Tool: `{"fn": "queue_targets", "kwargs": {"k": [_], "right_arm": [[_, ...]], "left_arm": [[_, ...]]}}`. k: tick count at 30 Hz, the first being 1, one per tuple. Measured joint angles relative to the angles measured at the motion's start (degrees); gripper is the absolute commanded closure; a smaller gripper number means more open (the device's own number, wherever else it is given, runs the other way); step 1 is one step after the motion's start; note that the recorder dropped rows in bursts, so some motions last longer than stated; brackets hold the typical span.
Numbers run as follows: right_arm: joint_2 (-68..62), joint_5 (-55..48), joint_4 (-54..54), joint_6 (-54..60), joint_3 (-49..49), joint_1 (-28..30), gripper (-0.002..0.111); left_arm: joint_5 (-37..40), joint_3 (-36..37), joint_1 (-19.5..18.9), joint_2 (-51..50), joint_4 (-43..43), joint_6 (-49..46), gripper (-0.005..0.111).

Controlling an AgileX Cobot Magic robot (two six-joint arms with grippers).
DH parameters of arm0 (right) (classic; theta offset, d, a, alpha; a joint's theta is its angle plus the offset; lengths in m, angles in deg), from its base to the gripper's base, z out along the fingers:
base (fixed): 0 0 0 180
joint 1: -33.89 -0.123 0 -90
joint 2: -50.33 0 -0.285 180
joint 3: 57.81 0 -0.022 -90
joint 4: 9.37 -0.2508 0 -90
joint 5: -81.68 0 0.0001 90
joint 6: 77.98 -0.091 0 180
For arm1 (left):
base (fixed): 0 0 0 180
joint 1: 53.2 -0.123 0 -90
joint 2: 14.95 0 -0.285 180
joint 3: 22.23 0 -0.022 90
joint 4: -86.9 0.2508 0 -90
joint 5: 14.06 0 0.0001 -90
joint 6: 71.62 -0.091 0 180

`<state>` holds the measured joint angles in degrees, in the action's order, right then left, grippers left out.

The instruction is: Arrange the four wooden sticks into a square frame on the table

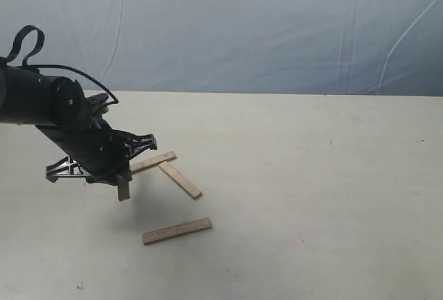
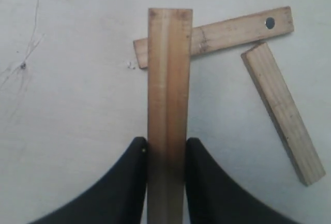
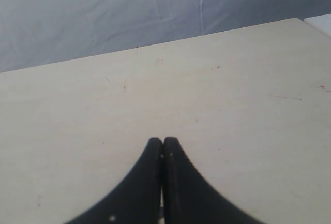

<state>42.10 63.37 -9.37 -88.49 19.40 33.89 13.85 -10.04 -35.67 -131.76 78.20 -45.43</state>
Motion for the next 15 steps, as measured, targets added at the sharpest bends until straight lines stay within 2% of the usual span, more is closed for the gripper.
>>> {"fn": "queue_targets", "kwargs": {"k": [7,15], "right_arm": [[0.0,0.0,0.0,0.0,0.0,0.0,0.109],[0.0,0.0,0.0,0.0,0.0,0.0,0.109]], "left_arm": [[-6.12,2.76,1.97,-0.6,-1.96,5.24,0.107],[-9.12,2.85,3.4,-4.43,-2.09,9.28,0.107]]}}
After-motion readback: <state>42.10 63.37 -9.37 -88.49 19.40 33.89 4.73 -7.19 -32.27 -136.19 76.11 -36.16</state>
